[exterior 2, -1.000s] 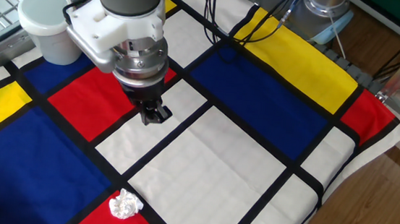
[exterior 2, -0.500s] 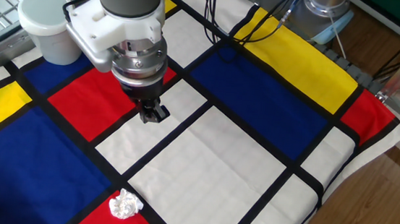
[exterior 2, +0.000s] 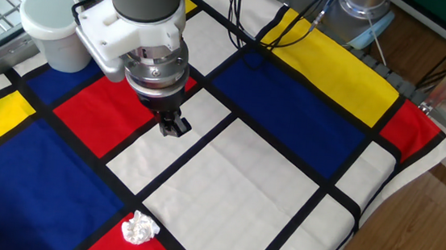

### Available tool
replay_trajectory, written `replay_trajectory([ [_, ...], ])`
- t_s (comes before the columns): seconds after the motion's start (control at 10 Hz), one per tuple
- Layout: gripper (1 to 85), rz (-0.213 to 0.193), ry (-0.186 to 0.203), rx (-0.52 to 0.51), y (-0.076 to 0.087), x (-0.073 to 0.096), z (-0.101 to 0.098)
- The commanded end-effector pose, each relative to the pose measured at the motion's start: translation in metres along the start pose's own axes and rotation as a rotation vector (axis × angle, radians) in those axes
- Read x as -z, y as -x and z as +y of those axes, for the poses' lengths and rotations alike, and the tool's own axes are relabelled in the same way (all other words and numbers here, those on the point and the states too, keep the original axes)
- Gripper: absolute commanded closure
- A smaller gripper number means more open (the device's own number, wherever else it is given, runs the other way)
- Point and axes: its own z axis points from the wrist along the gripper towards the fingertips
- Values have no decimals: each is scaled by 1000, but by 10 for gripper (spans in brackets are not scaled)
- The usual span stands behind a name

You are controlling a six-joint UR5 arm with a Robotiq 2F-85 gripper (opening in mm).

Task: Put the garbage in the trash can

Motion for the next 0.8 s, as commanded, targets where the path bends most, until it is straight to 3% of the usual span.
replay_trajectory([
  [0.0, 783, 27, -4, -16, -7, 0, -3],
  [0.2, 793, 30, 4, -18, -8, 2, -1],
  [0.4, 787, -6, 22, -17, 1, 2, 4],
  [0.6, 773, -53, 48, -10, 14, 3, 11],
  [0.7, 760, -108, 55, -23, 28, 4, 12],
])
